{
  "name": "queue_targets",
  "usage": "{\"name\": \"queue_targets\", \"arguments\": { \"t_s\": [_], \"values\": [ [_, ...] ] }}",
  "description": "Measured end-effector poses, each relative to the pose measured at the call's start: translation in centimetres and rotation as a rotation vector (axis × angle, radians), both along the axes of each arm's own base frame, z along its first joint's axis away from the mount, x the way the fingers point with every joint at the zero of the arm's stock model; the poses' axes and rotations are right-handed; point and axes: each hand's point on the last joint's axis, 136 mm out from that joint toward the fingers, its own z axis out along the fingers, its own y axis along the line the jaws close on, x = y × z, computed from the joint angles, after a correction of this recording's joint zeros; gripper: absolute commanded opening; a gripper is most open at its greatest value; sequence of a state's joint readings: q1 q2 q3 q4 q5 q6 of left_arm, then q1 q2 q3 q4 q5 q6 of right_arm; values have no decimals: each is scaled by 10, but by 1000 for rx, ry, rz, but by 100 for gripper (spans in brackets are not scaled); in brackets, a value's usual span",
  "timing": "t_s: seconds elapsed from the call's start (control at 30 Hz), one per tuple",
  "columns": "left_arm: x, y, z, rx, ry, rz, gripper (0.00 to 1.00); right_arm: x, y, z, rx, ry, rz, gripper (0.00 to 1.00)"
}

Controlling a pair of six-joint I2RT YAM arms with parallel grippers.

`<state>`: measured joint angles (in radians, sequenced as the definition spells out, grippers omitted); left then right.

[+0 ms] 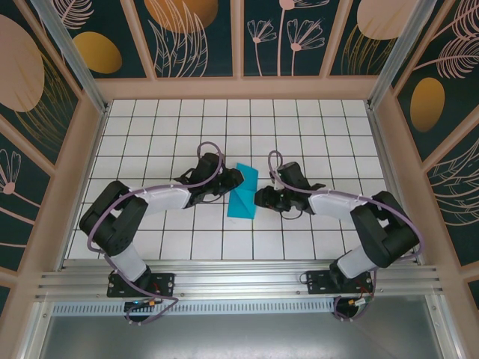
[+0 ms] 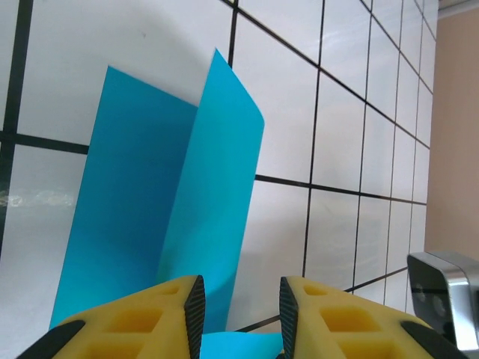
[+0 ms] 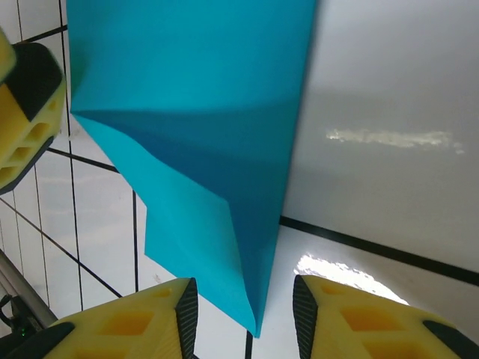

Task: Fold a paper plane with a square sheet of paper (pick it up from the middle)

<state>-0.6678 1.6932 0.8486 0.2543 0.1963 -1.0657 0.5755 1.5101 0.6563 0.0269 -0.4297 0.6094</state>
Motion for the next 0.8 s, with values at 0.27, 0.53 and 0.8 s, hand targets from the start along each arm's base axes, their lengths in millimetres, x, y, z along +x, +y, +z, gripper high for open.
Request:
{"name": "queue_targets", "arguments": {
  "t_s": [0.27,0.53,0.8],
  "values": [
    [-4,2,-5,6,14,-5,29,8,6,-10,-3,13,3,39],
    [-6,-8,4,-45,1,-47,28,14,11,-22,-14,33,5,38],
    [-7,-9,-17,-25,40,-52,30,15,12,-21,-10,29,5,39]
  ]
}}
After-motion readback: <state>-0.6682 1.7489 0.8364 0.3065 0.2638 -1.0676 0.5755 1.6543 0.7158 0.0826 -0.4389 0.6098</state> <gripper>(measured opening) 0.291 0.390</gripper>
